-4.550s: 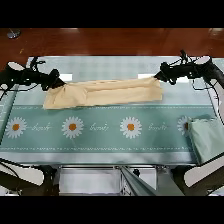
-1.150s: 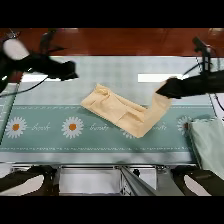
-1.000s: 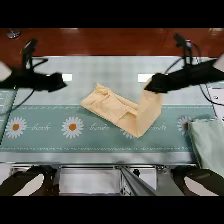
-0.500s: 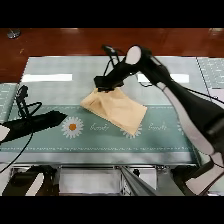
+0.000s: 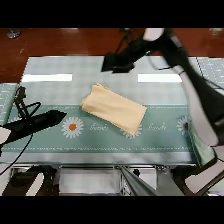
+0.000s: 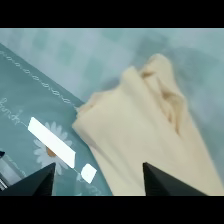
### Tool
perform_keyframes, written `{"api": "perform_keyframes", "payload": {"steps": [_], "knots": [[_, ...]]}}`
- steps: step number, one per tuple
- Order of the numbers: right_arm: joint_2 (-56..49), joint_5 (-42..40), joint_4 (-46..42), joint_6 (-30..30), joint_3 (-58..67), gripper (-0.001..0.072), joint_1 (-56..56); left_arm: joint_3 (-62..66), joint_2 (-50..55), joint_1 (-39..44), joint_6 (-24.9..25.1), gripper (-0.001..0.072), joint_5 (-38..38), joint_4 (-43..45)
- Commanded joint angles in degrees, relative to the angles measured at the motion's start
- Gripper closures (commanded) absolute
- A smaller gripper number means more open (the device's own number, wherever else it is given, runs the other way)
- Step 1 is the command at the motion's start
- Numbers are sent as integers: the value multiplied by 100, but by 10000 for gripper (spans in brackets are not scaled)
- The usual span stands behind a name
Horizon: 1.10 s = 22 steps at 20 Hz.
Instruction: Fold the shirts.
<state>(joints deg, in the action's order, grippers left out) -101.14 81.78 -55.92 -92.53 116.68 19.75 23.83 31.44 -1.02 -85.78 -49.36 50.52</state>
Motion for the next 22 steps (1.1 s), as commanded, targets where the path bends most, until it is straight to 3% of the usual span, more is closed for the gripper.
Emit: {"api": "perform_keyframes", "payload": {"steps": [1, 4, 7, 9, 12, 15, 18, 22], "knots": [[1641, 1071, -1314, 282, -682, 81, -1032, -7, -4, -2, 11, 678, 39, -2], [3849, -190, -1823, 164, -3296, 81, -1849, -9, 15, -2, 26, 678, 55, -2], [5895, -1744, -1759, -859, -6730, 81, -2424, -2, 153, -2, 66, 678, 9, -2], [6581, -2262, -1032, -1268, -8568, 81, -2503, 61, 446, -2, 258, 679, -118, -2], [6378, -2813, 772, -579, -9897, 84, -2251, 310, 1005, 22, 284, 678, -245, -4], [5482, -3265, 1309, -144, -9882, 88, -1869, 483, 1342, 160, 284, 678, -184, -4], [4229, -3458, 2046, 660, -9521, 88, -1432, 483, 1427, 378, 282, 678, -160, -4], [2697, -3543, 2291, 879, -8498, 90, -1005, 485, 1462, 575, 280, 678, -162, -4]]}}
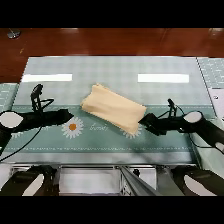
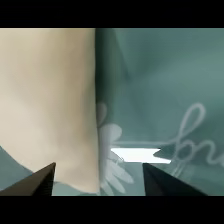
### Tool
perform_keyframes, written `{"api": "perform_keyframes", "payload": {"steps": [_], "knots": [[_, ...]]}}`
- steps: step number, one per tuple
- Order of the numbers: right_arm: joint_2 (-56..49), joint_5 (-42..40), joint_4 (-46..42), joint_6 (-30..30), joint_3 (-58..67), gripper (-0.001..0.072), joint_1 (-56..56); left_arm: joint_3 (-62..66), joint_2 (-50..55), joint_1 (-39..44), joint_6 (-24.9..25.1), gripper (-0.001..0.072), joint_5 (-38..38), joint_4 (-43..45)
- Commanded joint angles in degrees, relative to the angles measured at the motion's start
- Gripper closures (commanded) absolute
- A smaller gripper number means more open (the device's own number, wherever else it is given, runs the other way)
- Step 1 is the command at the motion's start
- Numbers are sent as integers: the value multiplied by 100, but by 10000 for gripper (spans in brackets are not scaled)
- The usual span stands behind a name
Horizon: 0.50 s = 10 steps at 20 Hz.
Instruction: Fold the shirts.
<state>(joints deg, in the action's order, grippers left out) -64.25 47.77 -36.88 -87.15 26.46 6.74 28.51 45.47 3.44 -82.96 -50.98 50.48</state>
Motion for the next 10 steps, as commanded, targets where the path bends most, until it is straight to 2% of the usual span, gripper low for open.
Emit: {"api": "perform_keyframes", "payload": {"steps": [1, 2, 3, 4, 5, 8, 10], "knots": [[-1327, -85, 385, 343, 824, 105, 380, 17, 59, 160, -4, 678, 0, -2], [-1600, -42, 387, 339, 1115, 150, 457, 17, 57, 186, -7, 678, -2, 0], [-1805, 31, 387, 345, 1394, 275, 492, 17, 59, 223, -22, 678, -2, -4], [-1971, 210, 376, 422, 1733, 515, 522, 17, 57, 271, -24, 678, -2, -13], [-2057, 420, 376, 732, 2090, 684, 520, 17, 59, 308, -24, 678, 0, -22], [-2050, 1261, -162, 859, 3560, 687, 520, 17, 59, 341, -24, 678, 2, -22], [-2052, 1967, -765, 511, 4747, 686, 522, 17, 59, 341, -22, 678, 2, -22]]}}
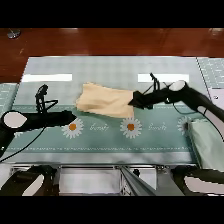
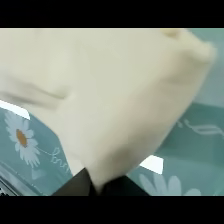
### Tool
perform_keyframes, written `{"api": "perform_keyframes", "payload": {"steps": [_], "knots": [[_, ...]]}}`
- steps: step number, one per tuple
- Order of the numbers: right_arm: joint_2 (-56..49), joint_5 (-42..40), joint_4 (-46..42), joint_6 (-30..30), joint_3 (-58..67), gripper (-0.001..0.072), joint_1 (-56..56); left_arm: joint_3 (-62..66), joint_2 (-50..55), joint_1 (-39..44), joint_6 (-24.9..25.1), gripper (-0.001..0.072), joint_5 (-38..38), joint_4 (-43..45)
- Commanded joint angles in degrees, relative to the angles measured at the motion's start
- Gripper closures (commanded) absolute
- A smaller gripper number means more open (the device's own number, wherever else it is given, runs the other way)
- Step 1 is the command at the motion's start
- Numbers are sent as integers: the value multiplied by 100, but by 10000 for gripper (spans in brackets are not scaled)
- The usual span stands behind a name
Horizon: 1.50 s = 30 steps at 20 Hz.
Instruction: Fold the shirts.
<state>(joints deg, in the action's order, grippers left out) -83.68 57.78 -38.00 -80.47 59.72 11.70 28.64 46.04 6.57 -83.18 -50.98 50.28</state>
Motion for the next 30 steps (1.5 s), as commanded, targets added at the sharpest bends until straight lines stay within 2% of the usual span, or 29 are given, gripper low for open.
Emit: {"api": "perform_keyframes", "payload": {"steps": [1, 5, 8, 12, 15, 20, 28, 29, 30], "knots": [[-109, 1246, -957, -310, 1991, 686, 26, 4, 2, 28, 0, 678, 4, -2], [-109, 2354, -2533, -1106, 4100, 686, -105, 2, 2, 28, 0, 678, 107, 0], [-70, 3558, -3042, -1427, 5145, 687, -503, 2, 2, 28, 0, 678, 105, -2], [442, 4468, -3744, -1788, 5324, 687, -1412, 2, 2, 28, 0, 678, 103, -2], [861, 4854, -3746, -2144, 5268, 686, -2369, 2, 2, 28, 0, 678, 129, -2], [2109, 4859, -4310, -2472, 4323, 687, -3748, 4, 2, 28, 2, 678, 334, 0], [4857, 4854, -7326, -1943, 699, 684, -5875, 4, 4, 28, 0, 678, 638, -2], [5174, 4848, -7506, -2151, 170, 606, -6155, 4, 4, 28, 2, 678, 629, -2], [5416, 4756, -7440, -2253, -267, 387, -6358, 4, 4, 28, 2, 678, 621, 0]]}}
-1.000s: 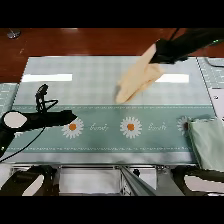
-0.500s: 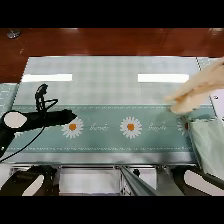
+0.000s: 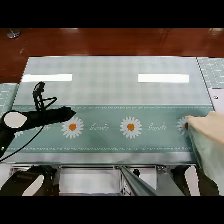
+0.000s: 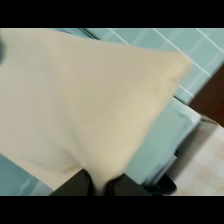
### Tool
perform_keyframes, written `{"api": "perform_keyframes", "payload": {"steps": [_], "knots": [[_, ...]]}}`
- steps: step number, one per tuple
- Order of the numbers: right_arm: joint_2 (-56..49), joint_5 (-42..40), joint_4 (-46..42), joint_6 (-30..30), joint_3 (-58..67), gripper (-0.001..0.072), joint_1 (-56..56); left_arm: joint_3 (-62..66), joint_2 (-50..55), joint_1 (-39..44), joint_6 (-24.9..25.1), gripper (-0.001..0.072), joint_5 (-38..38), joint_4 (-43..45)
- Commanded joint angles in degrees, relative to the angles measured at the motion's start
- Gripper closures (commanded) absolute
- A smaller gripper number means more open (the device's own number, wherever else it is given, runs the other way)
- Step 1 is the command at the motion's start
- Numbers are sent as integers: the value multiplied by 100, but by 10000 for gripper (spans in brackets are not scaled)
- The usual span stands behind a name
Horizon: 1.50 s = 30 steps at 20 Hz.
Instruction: Fold the shirts.
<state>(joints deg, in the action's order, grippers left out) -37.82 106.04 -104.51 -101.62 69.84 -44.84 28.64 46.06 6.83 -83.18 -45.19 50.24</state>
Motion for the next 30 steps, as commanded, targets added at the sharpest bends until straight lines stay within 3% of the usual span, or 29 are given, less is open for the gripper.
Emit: {"api": "perform_keyframes", "payload": {"steps": [1, 2, 5, 8, 9, 10, 12, 13, 14, 16, 18, 20, 23, 30], "knots": [[949, -199, -568, -111, -1622, 173, -831, 4, 2, 2, 4, 678, 44, 4], [927, -310, -426, -46, -1762, 105, -835, 9, 2, -2, 15, 677, 39, 4], [258, -964, 457, 262, -1211, 105, -813, 426, 46, -321, 308, 678, -177, 24], [-837, -1652, 2839, 269, 181, 107, -695, 1862, 367, -951, 636, 678, -804, 28], [-1150, -1950, 3762, 232, 520, 164, -389, 2540, 575, -1038, 713, 679, -1027, 31], [-1394, -2339, 4513, 232, 710, 270, 52, 3182, 809, -1036, 710, 679, -1172, 31], [-1827, -3324, 5248, 387, 925, 481, 1460, 4557, 1373, -850, 695, 680, -1467, 33], [-2037, -3797, 5204, 699, 966, 639, 2339, 5088, 1620, -710, 638, 680, -1615, 39], [-2240, -4131, 4977, 1032, 966, 685, 3121, 5488, 1834, -549, 570, 680, -1727, 98], [-2780, -4352, 3838, 1078, 966, 686, 4564, 5676, 2079, -140, 232, 680, -1801, 636], [-3486, -4170, 2426, 669, 962, 685, 5510, 5195, 2194, 299, -199, 680, -1930, 1329], [-4194, -3910, 1620, 140, 820, 686, 5947, 4269, 2245, 647, -310, 678, -1679, 1578], [-4872, -3442, 1543, 24, 769, 686, 5947, 3510, 2420, 409, -315, 679, -1462, 1587], [-4933, -3294, 1547, 33, 772, 685, 5740, 3506, 2483, -142, -306, 677, -1843, 1578]]}}
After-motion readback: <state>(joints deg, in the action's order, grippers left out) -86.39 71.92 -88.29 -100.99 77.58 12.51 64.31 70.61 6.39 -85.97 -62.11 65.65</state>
